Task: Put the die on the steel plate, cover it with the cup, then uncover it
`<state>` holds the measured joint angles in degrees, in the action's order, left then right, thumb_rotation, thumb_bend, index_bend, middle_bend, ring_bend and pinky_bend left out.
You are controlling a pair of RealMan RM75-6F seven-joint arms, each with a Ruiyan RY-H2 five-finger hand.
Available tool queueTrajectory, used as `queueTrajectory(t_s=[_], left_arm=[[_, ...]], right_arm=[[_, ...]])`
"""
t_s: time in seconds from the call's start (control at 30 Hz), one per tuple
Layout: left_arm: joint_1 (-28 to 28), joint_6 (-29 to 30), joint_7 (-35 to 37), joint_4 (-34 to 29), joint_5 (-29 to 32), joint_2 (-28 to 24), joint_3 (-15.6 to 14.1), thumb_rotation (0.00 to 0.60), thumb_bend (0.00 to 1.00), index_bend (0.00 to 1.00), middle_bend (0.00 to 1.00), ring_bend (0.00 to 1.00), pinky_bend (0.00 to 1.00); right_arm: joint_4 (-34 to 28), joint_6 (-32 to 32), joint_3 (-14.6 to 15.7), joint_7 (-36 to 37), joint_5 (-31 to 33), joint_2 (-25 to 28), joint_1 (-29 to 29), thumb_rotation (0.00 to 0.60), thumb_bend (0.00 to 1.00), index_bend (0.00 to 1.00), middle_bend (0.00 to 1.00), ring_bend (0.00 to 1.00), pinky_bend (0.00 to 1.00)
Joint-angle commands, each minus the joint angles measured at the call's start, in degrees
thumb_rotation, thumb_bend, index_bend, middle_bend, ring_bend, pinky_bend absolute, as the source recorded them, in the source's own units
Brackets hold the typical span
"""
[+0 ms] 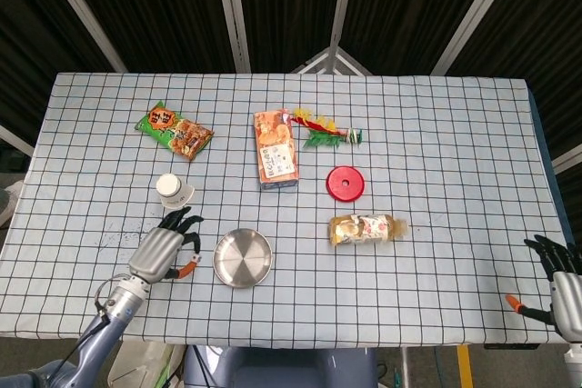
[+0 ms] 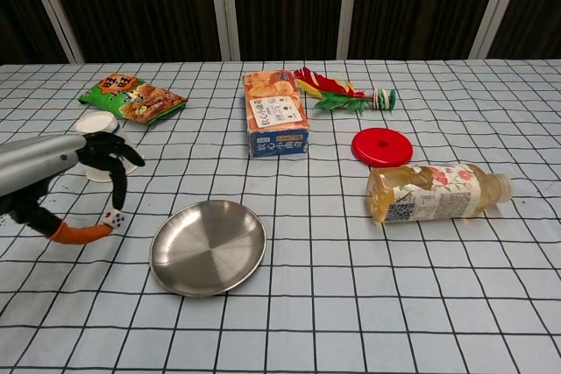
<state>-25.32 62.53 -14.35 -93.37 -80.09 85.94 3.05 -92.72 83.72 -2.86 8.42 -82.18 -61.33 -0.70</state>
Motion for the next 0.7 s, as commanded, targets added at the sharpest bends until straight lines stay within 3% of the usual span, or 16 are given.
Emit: queueTrajectory(t_s=[0.03, 0.33, 0.7], left_arm=[[-2.38, -2.5, -2.99, 0.54, 1.44, 2.6, 1.67, 0.6, 0.47, 0.54, 0.16, 0.0, 0.1], [-7.31, -7.67, -9.5, 3.01, 7.6, 9.99, 4.3, 0.6, 0.46, 0.54, 0.16, 0.0, 0.09], [-8.53, -6.79, -15.84, 6.69, 12.57, 14.46, 4.46, 0.6, 0.46, 0.54, 0.15, 0.0, 0.09]], right_arm=[[0.21, -0.01, -0.09, 0.36, 0.0, 0.08, 0.02, 0.6, 0.06, 0.2, 0.14, 0.13, 0.0], [0.22, 0.21, -0.04, 0.89, -0.39, 0.25, -0.04, 0.6, 0.06, 0.2, 0.14, 0.13, 0.0], [0.33, 0.95, -0.29, 2.58, -0.24, 0.94, -0.5, 0.6, 0.06, 0.2, 0.14, 0.13, 0.0]])
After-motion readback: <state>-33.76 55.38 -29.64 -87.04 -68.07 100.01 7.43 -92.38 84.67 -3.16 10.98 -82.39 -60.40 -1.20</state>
